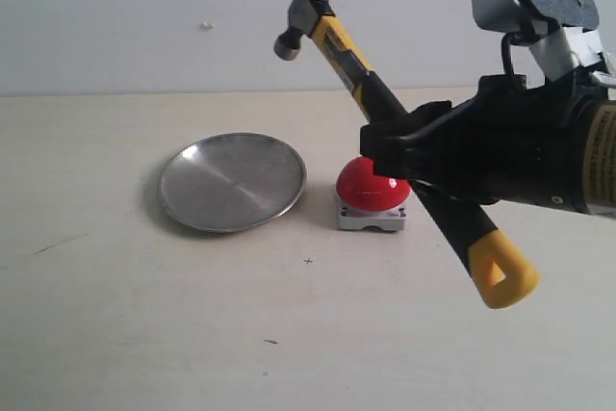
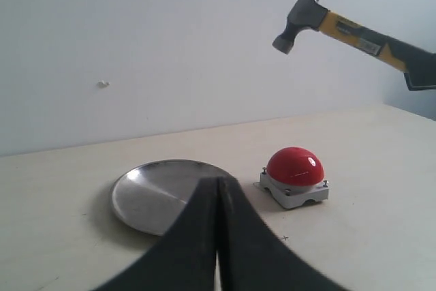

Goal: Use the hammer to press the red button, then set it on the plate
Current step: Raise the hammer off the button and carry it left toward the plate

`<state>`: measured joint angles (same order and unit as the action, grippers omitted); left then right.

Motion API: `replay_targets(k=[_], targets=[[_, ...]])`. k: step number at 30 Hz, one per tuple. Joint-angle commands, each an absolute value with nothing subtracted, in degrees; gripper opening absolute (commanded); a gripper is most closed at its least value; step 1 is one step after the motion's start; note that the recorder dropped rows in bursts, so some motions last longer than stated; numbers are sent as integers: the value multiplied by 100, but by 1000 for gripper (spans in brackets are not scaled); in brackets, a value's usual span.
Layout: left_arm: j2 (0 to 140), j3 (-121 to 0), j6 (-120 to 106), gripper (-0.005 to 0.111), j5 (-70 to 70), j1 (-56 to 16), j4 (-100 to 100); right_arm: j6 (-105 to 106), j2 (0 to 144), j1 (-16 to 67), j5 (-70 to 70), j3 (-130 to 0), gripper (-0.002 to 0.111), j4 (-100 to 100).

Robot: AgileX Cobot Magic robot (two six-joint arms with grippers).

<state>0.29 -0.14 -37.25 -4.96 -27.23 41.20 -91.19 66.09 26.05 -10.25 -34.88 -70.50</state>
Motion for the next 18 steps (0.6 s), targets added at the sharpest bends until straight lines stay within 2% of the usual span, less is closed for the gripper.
replay_targets(k=[1,5,8,14,18], targets=[[0,0,-3725,0,-497,-2720,4167,-8164,6690,2595,-1659,-3593,0,-5294],[0,0,-3725,0,-497,-2720,4167,-7123,7226,2595,-2594,-3593,0,-3283],[0,0,-3725,0,-497,-2720,4167,-6817,7794,2595,-3278,-3727,0,-2482],[0,0,-3725,0,-497,-2720,4167,-6919,9246,2595,-3181,-4791,0,-2702],[0,0,-3725,0,-497,-2720,4167,-6955,10093,2595,-2307,-5613,0,-2702]])
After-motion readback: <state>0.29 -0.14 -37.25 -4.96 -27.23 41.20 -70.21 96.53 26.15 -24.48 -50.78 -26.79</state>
